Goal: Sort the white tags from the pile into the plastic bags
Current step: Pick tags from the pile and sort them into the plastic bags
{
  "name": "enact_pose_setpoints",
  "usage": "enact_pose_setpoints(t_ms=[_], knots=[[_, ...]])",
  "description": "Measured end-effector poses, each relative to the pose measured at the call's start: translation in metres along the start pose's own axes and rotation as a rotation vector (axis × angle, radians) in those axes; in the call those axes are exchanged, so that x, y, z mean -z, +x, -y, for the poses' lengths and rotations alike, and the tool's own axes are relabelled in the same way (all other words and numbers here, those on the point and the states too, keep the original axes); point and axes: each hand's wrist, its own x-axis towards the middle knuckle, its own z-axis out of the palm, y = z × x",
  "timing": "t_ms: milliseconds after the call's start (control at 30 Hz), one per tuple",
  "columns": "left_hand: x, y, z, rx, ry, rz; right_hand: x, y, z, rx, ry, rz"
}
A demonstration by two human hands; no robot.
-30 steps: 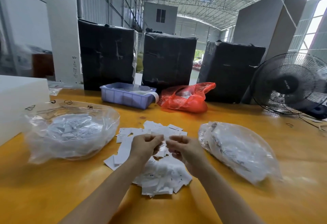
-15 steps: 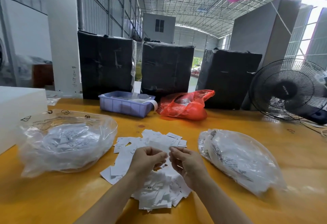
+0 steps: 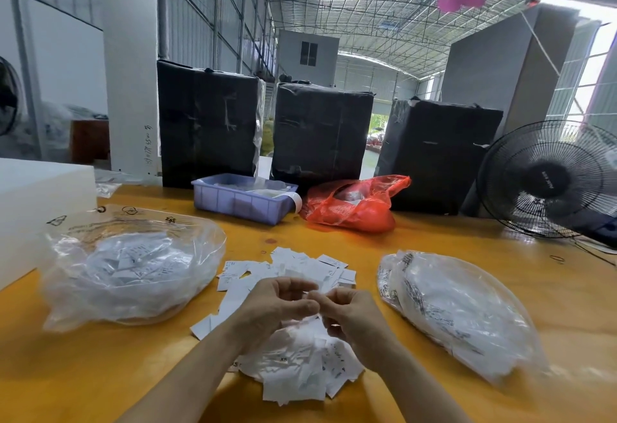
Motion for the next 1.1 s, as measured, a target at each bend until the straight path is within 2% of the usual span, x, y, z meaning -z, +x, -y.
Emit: enact_pose_setpoints(t_ms=[67, 167, 267, 333, 400, 533, 600, 733, 867, 967, 1100], knots=[[0.0, 0.0, 0.0, -0.011, 0.027, -0.006, 0.0, 0.0, 0.001, 0.007, 0.021, 0.002], [0.0, 0.001, -0.001, -0.029, 0.041, -0.169, 0.007, 0.001, 0.003, 0.088, -0.032, -0.146], [0.003, 0.005, 0.0, -0.058, -0.015, -0.341, 0.023, 0.004, 0.003, 0.235, -0.362, -0.311], [0.005, 0.007, 0.003, -0.067, -0.031, -0.406, 0.032, 0.005, -0.001, 0.253, -0.634, -0.295], [0.006, 0.008, 0.005, -0.079, -0.032, -0.442, 0.036, 0.008, -0.006, 0.218, -0.809, -0.208], [0.006, 0.009, 0.006, -0.124, -0.074, -0.473, 0.031, 0.005, -0.005, 0.113, -0.752, 0.066], [0.005, 0.009, 0.007, -0.134, -0.074, -0.485, 0.025, 0.002, -0.005, 0.098, -0.736, 0.119], [0.004, 0.009, 0.007, -0.149, -0.046, -0.496, 0.012, 0.001, -0.008, 0.133, -0.903, 0.059], [0.0, 0.009, 0.009, -0.166, -0.025, -0.508, -0.006, -0.003, -0.014, 0.021, -0.983, 0.093], [0.002, 0.009, 0.009, -0.182, -0.035, -0.546, -0.014, -0.002, -0.017, 0.047, -1.002, 0.079], [0.006, 0.01, 0.007, -0.199, -0.043, -0.592, -0.003, 0.003, -0.016, 0.134, -0.995, -0.077]])
